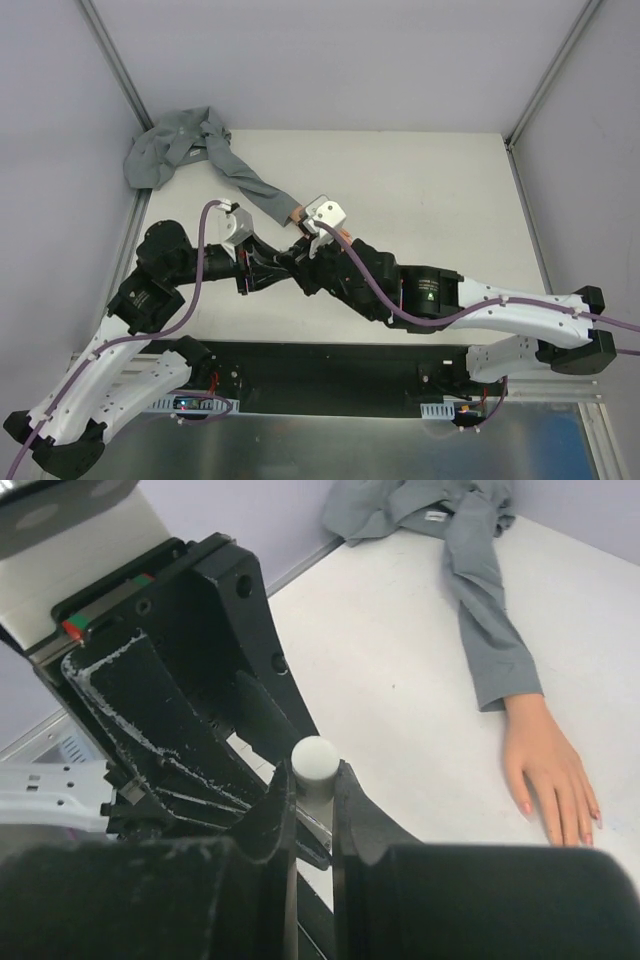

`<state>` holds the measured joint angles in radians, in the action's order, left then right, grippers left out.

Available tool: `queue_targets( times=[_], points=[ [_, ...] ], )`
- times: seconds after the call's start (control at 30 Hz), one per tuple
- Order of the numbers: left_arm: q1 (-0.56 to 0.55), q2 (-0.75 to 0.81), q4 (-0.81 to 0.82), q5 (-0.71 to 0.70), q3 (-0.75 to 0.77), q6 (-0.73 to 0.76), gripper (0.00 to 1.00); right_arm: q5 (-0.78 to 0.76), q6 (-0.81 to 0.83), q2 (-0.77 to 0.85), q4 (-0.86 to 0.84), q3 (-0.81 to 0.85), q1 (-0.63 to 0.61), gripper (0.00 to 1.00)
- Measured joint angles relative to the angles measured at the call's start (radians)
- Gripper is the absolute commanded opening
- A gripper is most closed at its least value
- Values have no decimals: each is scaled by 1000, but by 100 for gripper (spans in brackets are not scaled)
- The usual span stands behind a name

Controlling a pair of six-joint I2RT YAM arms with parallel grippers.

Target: Paint the nails

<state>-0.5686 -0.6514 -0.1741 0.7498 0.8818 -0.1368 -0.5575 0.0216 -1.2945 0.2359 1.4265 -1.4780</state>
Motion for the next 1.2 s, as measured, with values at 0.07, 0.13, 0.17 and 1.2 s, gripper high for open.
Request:
queue_targets(
  times=[0.07, 0.13, 0.17, 1.2],
  points=[
    [0, -18, 14, 18, 6, 12, 0, -30, -5, -3, 5, 5, -2, 8],
    [1, -23, 23, 43, 8, 22, 0, -27, -3, -3, 10, 6, 5, 27],
    [2, -22, 22, 64, 8, 26, 0, -8, -1, -1, 13, 6, 10, 44],
    [20, 63, 19, 377, -3, -57, 0, 1012, 25, 11, -43, 6, 294, 53]
  ],
)
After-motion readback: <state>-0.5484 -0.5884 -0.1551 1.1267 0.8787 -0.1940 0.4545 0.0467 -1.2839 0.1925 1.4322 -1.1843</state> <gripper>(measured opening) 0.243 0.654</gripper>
